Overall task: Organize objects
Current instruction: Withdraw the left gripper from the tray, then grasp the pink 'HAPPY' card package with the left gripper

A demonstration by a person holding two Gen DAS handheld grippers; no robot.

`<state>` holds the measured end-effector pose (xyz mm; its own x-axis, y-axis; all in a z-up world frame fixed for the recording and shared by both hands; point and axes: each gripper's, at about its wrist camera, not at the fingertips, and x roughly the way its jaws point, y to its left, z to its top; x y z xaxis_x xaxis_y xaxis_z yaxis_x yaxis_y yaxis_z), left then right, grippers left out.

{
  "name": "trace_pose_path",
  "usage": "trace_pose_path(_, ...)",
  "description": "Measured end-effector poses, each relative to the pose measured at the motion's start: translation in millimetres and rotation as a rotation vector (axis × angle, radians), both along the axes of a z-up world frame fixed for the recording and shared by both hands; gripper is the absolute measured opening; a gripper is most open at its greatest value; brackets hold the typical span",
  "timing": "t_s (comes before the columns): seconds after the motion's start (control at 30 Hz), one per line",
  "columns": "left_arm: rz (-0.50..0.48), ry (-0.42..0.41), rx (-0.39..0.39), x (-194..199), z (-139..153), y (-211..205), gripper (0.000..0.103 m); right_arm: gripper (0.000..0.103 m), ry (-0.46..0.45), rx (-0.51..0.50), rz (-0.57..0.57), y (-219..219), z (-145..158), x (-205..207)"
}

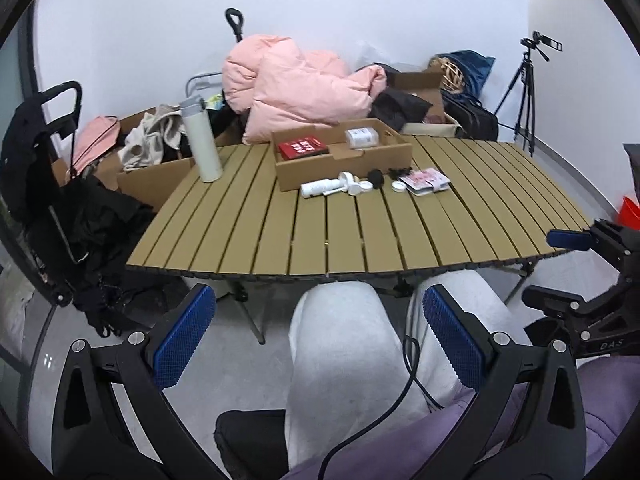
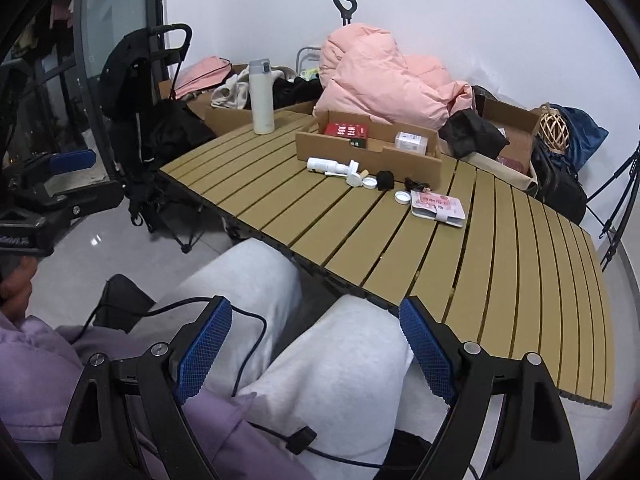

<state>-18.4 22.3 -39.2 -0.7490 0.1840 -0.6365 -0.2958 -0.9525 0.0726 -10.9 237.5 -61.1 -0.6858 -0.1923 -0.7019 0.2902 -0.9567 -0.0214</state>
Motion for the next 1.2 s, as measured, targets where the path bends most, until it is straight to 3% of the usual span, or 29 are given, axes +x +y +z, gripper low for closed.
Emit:
trace_pose_path(0.17, -0.014, -0.046, 0.002, -10.1, -13.7, 5.8, 0.103, 0.089, -0.013, -0.005, -0.047, 6.2, -9.4, -8.8)
trace_pose_path(0.27, -0.024, -0.089, 0.002, -25.8, -23.8, 9.2, 0.103, 0.088, -0.06, -0.068, -0.063, 18.8, -20.7, -19.0)
trace_pose_path(0.37, -0.037, -0.108, -0.009, -44.2, -32.0, 17.1, 0.103, 0.087, -0.093, -0.061, -0.089, 30.3, -32.5, -32.7)
trace_pose_path(0.5, -0.064, -0.114, -0.004, -77.1, -38.5, 28.5, 0.103, 0.07, -0.092, -0.054, -0.113, 42.9, -34.9, -54.9)
trace_pose_path(0.67, -0.105, -0.116, 0.023, -134.8, -45.8, 53.2, 0.1, 0.068, -0.078, -0.029, -0.136, 54.1, -33.9, -102.7)
trace_pose_path(0.77, -0.131, -0.155, 0.079, -174.1, -55.7, 77.2, 0.087, 0.068, -0.074, -0.045, -0.145, 68.3, -34.3, -137.0)
trace_pose_path(0.83, -0.162, -0.23, 0.144, -203.9, -65.9, 99.9, 0.083, 0.068, -0.08, -0.057, -0.157, 83.7, -35.9, -166.4)
trace_pose_path(0.97, -0.188, -0.376, 0.254, -263.2, -93.4, 161.0, 0.056, 0.063, -0.123, -0.075, -0.194, 118.8, -47.6, -233.0)
trace_pose_path(1.07, -0.155, -0.467, 0.323, -297.7, -120.7, 198.4, 0.051, 0.06, -0.167, -0.114, -0.21, 145.7, -62.3, -283.9)
trace_pose_path(1.1, -0.135, -0.507, 0.347, -308.6, -131.9, 209.1, 0.043, 0.059, -0.178, -0.117, -0.217, 152.3, -67.7, -293.1)
trace_pose_path(1.2, -0.122, -0.57, 0.381, -320.5, -149.9, 225.3, 0.04, 0.05, -0.22, -0.128, -0.243, 172.8, -90.0, -331.1)
